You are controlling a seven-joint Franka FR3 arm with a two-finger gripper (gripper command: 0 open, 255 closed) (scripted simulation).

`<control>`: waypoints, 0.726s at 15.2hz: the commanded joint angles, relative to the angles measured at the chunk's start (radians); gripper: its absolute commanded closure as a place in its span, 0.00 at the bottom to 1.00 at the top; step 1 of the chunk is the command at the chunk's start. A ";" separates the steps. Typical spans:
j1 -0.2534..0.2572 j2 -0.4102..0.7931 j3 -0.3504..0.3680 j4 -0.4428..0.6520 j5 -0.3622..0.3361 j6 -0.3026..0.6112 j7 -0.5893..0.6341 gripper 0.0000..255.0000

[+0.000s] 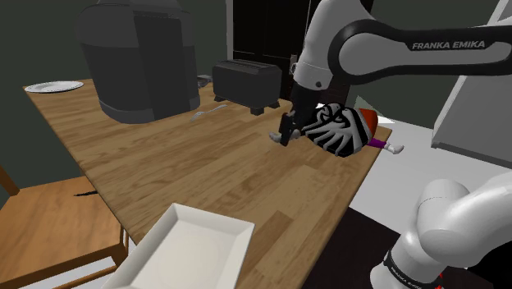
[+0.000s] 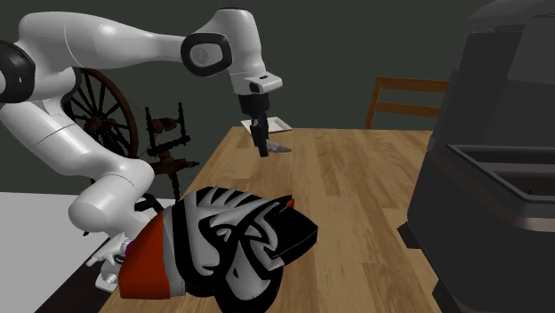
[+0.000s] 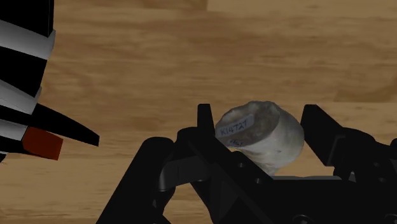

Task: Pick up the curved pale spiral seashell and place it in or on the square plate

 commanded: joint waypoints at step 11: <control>0.041 0.044 0.141 0.108 0.037 -0.051 0.172 1.00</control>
